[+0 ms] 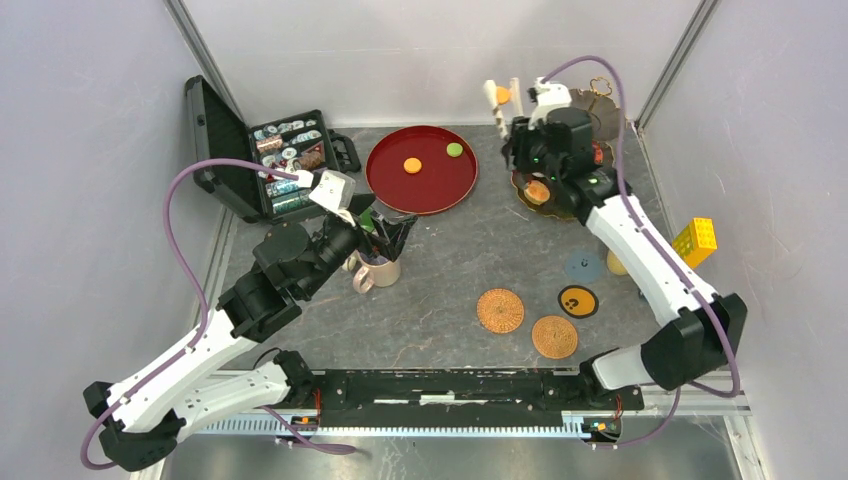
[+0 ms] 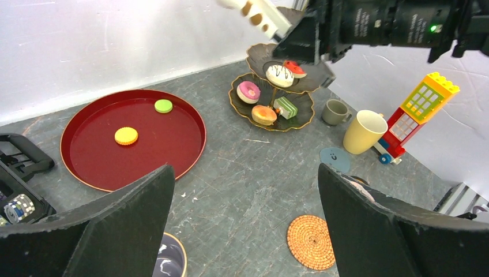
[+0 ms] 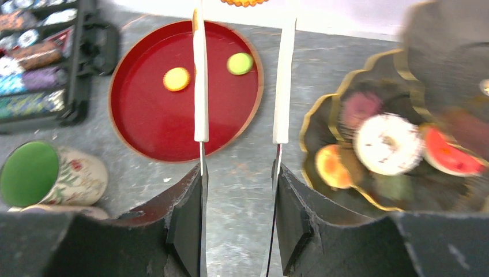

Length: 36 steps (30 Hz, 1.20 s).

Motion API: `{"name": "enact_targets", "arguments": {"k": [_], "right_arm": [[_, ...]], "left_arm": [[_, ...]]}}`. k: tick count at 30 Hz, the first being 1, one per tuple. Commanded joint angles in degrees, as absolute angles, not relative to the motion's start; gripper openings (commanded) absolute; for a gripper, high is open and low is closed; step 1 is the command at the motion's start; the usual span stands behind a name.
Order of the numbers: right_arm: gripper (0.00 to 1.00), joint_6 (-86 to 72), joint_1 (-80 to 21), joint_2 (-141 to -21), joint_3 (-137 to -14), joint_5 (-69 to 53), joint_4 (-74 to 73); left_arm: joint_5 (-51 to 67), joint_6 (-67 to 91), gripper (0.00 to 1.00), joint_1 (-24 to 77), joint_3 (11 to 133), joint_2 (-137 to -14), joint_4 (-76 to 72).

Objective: Serve the afternoon tea

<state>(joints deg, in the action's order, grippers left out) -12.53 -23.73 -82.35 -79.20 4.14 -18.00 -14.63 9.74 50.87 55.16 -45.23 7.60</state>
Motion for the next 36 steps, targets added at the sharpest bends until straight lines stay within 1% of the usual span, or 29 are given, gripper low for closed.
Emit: {"name": "enact_targets", "arguments": {"k": [1, 6, 16, 23, 29, 32, 36], "right_arm": [[0.01, -11.8, -17.9, -77.7, -79.5, 7.2, -21.4], [0.0, -11.6, -13.5, -77.0, -81.8, 8.8, -27.1], [0.01, -11.3, -6.2, -74.4, -77.6, 4.3, -25.4], [0.11, -11.6, -4.5, -77.0, -77.7, 0.2, -24.1], [0.28, -11.4, -4.2, -77.8, -77.4, 0.2, -23.0], [0.33, -11.3, -4.3, -77.8, -77.3, 0.2, -22.9], [0.42, -11.4, -4.3, -77.6, -76.8, -1.9, -22.6]], "left_arm": [[-13.9, 10.7, 1.0, 51.1, 55.5, -44.4, 5.8], [-13.9, 10.7, 1.0, 51.1, 55.5, -44.6, 5.8], [-13.8, 10.7, 1.0, 51.1, 55.7, -44.8, 5.9], [-14.3, 10.5, 1.0, 51.1, 55.5, -44.9, 6.0], [-14.3, 10.5, 1.0, 51.1, 55.5, -45.3, 6.0], [-14.5, 10.4, 1.0, 51.1, 55.6, -45.4, 6.1], [-14.5, 10.4, 1.0, 51.0, 55.6, -45.4, 6.1]]}}
